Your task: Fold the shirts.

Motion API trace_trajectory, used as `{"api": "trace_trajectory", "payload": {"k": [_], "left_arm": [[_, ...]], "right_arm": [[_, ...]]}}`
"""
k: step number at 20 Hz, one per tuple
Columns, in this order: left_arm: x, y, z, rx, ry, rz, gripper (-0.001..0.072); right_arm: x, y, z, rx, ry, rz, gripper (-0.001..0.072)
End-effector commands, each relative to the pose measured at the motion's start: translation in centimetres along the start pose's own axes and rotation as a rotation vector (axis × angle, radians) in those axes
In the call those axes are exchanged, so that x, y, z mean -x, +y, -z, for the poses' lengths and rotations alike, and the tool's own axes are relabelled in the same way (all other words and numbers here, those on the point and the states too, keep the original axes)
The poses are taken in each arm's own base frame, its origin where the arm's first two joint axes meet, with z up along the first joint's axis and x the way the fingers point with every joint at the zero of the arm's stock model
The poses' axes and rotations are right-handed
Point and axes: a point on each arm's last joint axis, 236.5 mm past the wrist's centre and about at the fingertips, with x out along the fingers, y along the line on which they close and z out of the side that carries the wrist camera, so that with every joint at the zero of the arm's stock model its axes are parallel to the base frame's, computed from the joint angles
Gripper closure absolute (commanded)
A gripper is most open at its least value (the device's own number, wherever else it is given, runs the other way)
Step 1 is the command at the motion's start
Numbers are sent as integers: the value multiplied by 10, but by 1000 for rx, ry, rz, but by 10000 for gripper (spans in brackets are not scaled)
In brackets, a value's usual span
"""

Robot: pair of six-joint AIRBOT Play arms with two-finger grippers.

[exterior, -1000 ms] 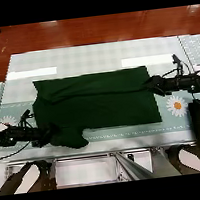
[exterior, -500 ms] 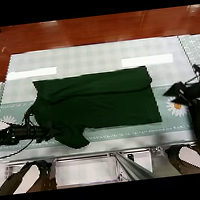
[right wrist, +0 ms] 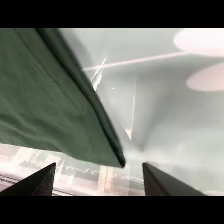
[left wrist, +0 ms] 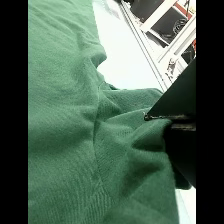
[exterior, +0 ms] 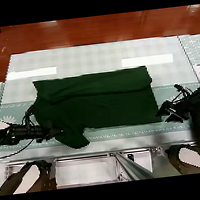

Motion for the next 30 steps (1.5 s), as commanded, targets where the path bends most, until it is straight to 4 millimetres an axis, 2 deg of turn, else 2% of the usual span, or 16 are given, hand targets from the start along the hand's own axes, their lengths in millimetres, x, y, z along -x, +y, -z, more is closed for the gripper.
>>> {"api": "trace_trajectory", "payload": {"k": [1,5,6,8,11,13,16,18,20,24,27,30], "left_arm": [[0,0,0,-2,0,0,684],[0,2,-6,-1,-26,-10,685],[0,2,-6,-2,-26,-11,684],[4,-1,-10,-15,-32,-9,684],[22,-19,-27,-71,-62,-3,685],[39,-34,-47,-126,-111,-8,685],[64,-50,-90,-115,-217,-22,685],[72,-57,-116,-104,-239,-26,685],[70,-61,-140,-92,-224,-26,685],[55,-68,-189,-68,-194,-33,685],[53,-69,-226,-16,-212,-30,685],[50,-72,-252,-19,-216,-27,685]], "right_arm": [[-8,8,-7,-15,-4,-38,91],[-19,33,-16,54,-31,-73,92],[-21,42,-19,90,-42,-73,148],[-15,54,-25,162,-57,-60,679],[10,69,-40,225,-97,-53,685],[32,80,-56,261,-152,-44,685],[64,106,-80,294,-243,-75,685],[78,126,-98,306,-309,-130,685],[85,132,-119,288,-363,-142,684],[88,148,-156,269,-400,-208,684],[95,158,-185,266,-426,-236,684],[88,166,-205,287,-413,-232,684]]}}
